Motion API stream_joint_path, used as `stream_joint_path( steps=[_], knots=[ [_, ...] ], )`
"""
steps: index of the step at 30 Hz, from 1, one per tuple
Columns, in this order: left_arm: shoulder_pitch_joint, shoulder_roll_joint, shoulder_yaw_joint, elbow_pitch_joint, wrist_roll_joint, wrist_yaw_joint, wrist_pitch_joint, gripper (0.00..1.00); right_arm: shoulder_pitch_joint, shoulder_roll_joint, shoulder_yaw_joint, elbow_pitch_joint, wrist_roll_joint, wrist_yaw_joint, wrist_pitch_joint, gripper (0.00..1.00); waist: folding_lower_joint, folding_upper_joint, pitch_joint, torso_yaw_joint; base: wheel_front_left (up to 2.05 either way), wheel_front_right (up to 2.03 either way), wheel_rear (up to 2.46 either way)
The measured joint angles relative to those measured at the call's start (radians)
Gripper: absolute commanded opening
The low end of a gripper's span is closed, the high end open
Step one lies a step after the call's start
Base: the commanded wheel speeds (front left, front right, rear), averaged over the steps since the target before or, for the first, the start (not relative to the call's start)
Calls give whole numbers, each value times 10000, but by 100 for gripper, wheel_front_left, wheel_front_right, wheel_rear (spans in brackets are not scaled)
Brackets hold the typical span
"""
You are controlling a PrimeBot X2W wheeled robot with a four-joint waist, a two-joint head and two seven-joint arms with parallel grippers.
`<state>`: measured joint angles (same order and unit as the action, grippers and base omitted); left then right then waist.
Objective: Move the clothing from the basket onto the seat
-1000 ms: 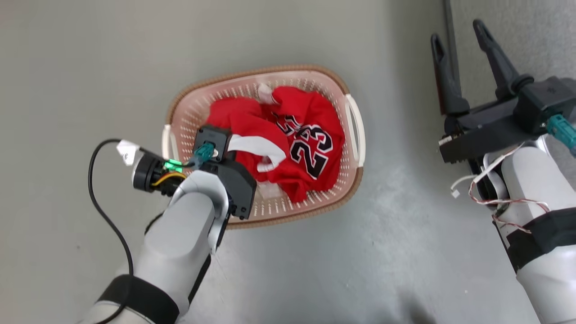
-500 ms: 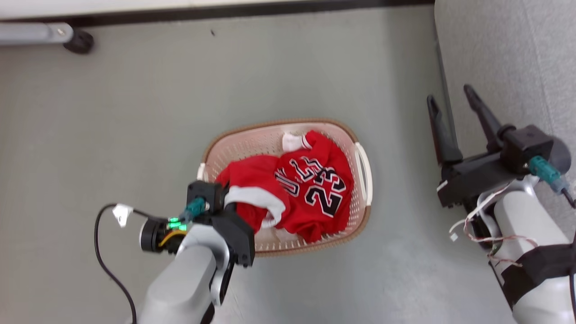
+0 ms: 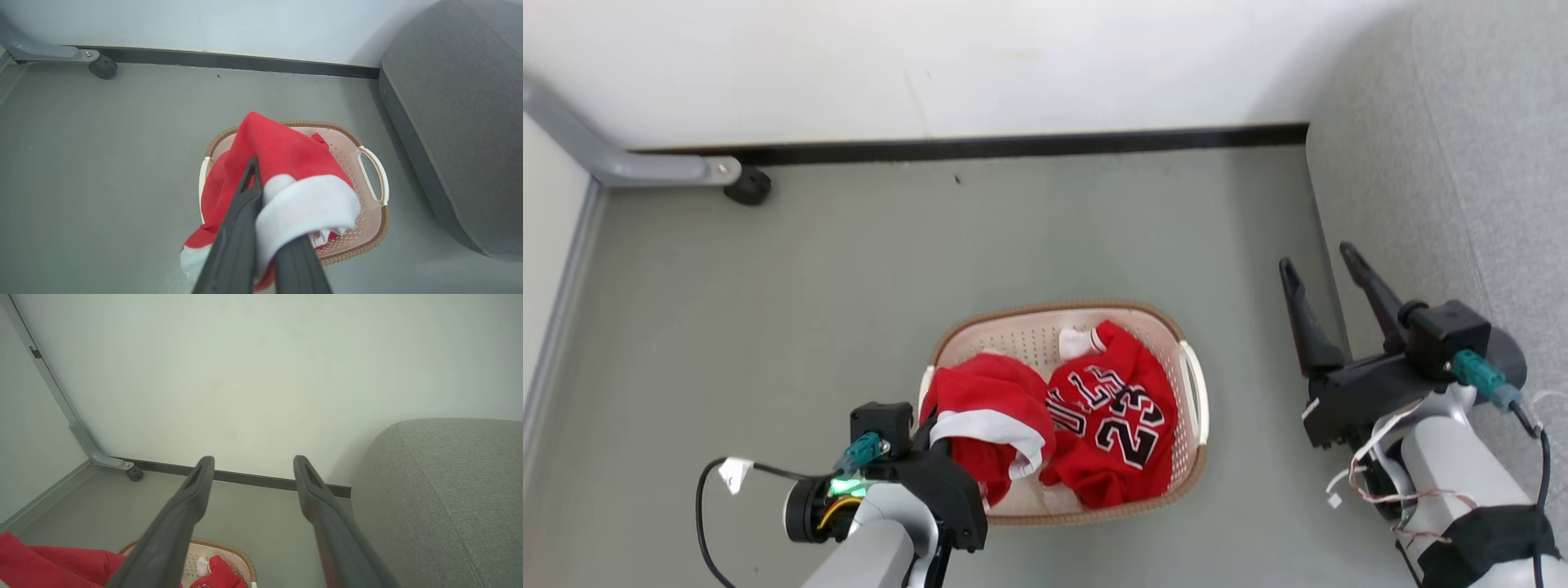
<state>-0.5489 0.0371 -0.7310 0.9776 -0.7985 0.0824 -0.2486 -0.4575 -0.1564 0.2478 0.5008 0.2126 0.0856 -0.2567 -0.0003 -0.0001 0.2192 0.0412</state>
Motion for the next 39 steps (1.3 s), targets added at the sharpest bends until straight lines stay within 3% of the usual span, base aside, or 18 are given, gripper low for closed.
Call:
stream_joint_path(
  steps=[11, 24, 32, 39],
  knots=[
    [774, 408, 1264, -1586, 109, 73, 0, 0, 705, 174, -33, 31, 4, 29, 2, 100, 1, 0, -1041, 134, 0, 0, 0],
    [895, 773, 2696, -4358, 978, 146, -6, 0, 885, 230, -142, -2, 4, 42, 2, 100, 3, 2, -1280, 143, 0, 0, 0],
    [904, 863, 2997, -6123, 1776, 128, -10, 0, 939, 278, -155, -27, -2, 109, 2, 100, 3, 1, -1342, 138, 0, 0, 0],
    [969, 840, 3133, -7614, 1987, -136, -12, 0, 1018, 330, -196, -27, -2, 111, 2, 100, 3, 1, -1422, 130, 0, 0, 0]
  ],
)
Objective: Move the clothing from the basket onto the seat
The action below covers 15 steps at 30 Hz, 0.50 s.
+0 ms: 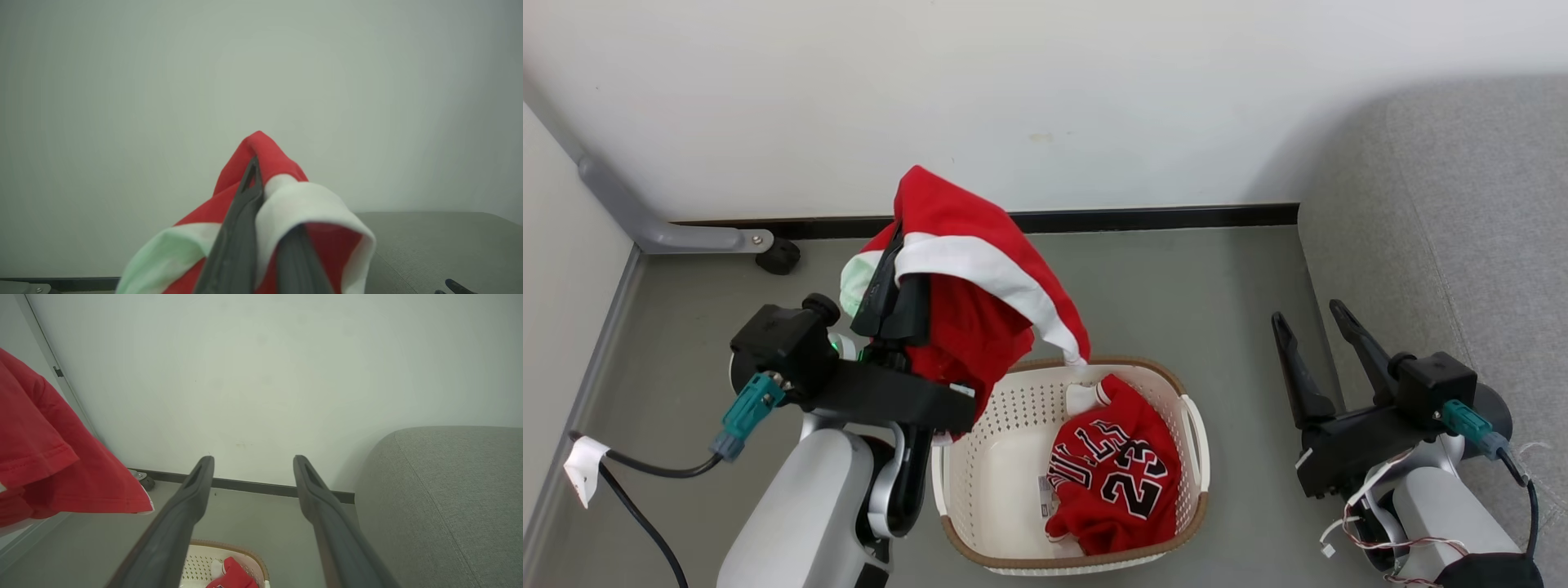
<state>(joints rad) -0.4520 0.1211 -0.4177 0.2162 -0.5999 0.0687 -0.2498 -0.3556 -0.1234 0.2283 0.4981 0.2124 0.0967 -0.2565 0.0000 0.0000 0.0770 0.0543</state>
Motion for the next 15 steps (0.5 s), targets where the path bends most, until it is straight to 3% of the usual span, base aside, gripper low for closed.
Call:
stream_joint_path(
  steps=[15],
  knots=[
    [116, -44, 12, -1699, 560, -268, -2, 0, 15, 140, -19, 21, 0, 8, 0, 100, 0, 0, -122, -12, 0, 0, 0]
  ],
)
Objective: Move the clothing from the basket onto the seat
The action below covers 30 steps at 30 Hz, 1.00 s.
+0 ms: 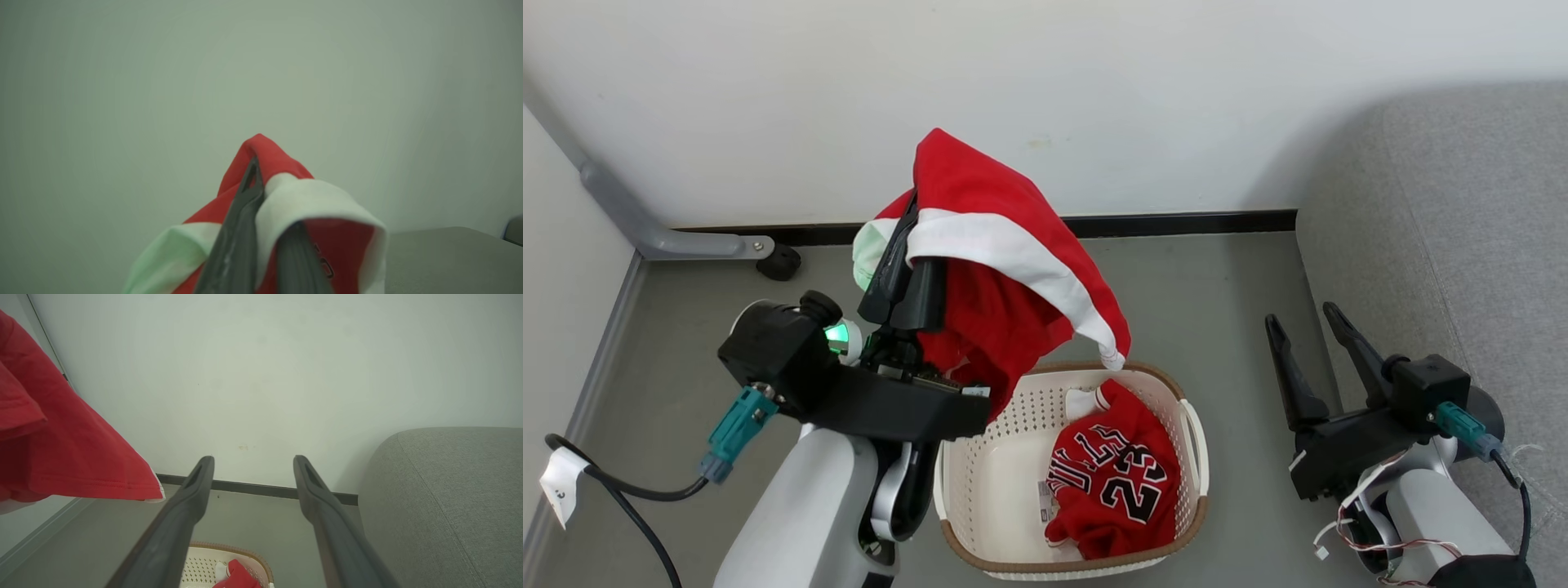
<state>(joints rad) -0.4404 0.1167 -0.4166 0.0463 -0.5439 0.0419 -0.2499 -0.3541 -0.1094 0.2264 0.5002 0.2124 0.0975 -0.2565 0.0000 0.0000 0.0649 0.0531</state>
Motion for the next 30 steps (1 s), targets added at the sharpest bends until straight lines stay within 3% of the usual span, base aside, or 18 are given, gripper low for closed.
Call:
stream_joint_path(
  steps=[6, 15, 23, 30],
  knots=[
    [208, 0, 90, -79, 21, -81, 0, 0, -2, 38, 23, -194, -2, 82, 0, 100, 1, 0, -12, -21, 0, 0, 0],
    [282, -58, 163, -176, 190, -90, 0, 0, -75, 236, 623, -1659, 307, 203, 0, 100, 0, 0, 9, -81, 0, 0, 0],
    [343, -163, 132, -178, 380, -173, 0, 0, -345, 167, 2805, -3262, 1126, 268, -2, 100, 0, 0, 57, -102, 0, 0, 0],
    [339, -295, -38, -186, 454, -263, -13, 0, -898, -663, 4592, -3714, 1678, 270, -2, 100, 0, 0, 76, -26, 0, 0, 0]
  ],
)
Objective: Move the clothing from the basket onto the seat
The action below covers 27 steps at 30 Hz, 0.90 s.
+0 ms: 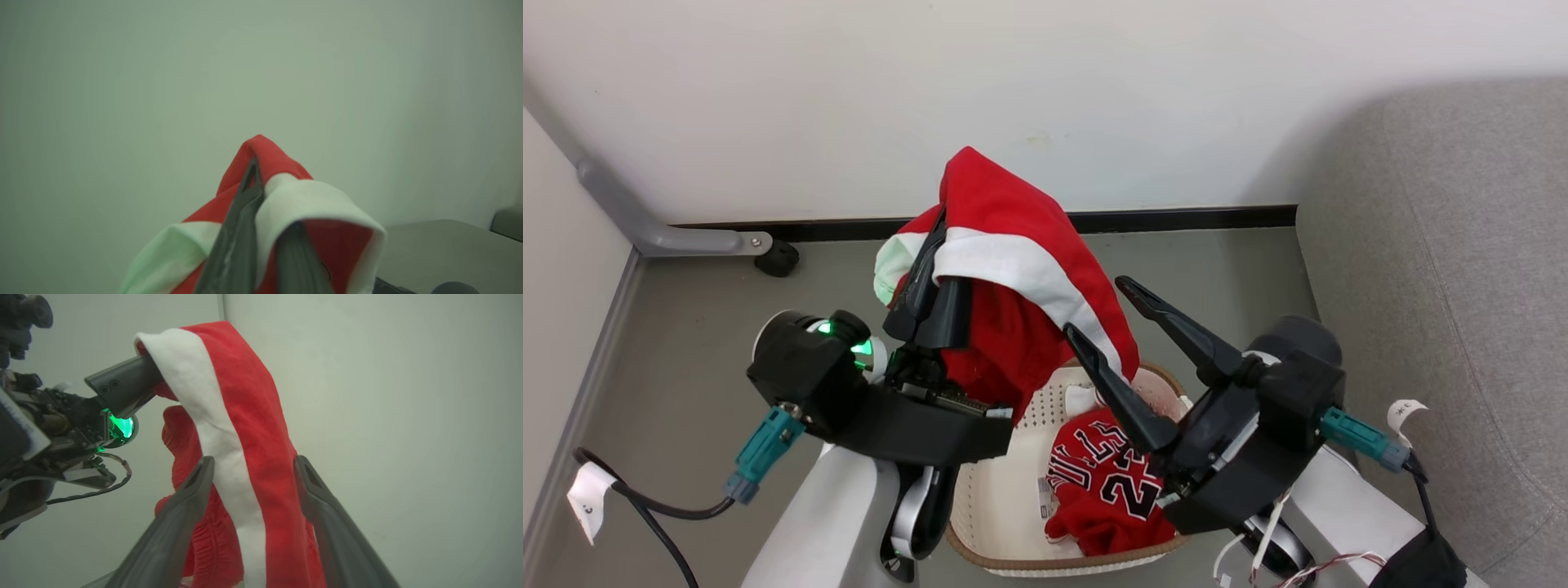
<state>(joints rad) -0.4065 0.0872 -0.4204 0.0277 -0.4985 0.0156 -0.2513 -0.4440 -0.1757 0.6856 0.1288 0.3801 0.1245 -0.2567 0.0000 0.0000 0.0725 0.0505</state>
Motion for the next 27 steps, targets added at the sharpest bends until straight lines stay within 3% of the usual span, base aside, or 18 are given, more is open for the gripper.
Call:
stream_joint_path(
  steps=[11, 27],
  knots=[
    [-11, -148, -203, -15, 59, -157, -15, 0, -649, -314, 1193, 1035, 8, 0, 0, 100, 0, 0, 45, 209, 0, 0, 0],
    [-23, -288, -550, -13, 88, -253, -15, 0, -1422, 240, 2008, 2251, -29, 0, 0, 100, 0, 0, 50, 546, 0, 0, 0]
  ],
)
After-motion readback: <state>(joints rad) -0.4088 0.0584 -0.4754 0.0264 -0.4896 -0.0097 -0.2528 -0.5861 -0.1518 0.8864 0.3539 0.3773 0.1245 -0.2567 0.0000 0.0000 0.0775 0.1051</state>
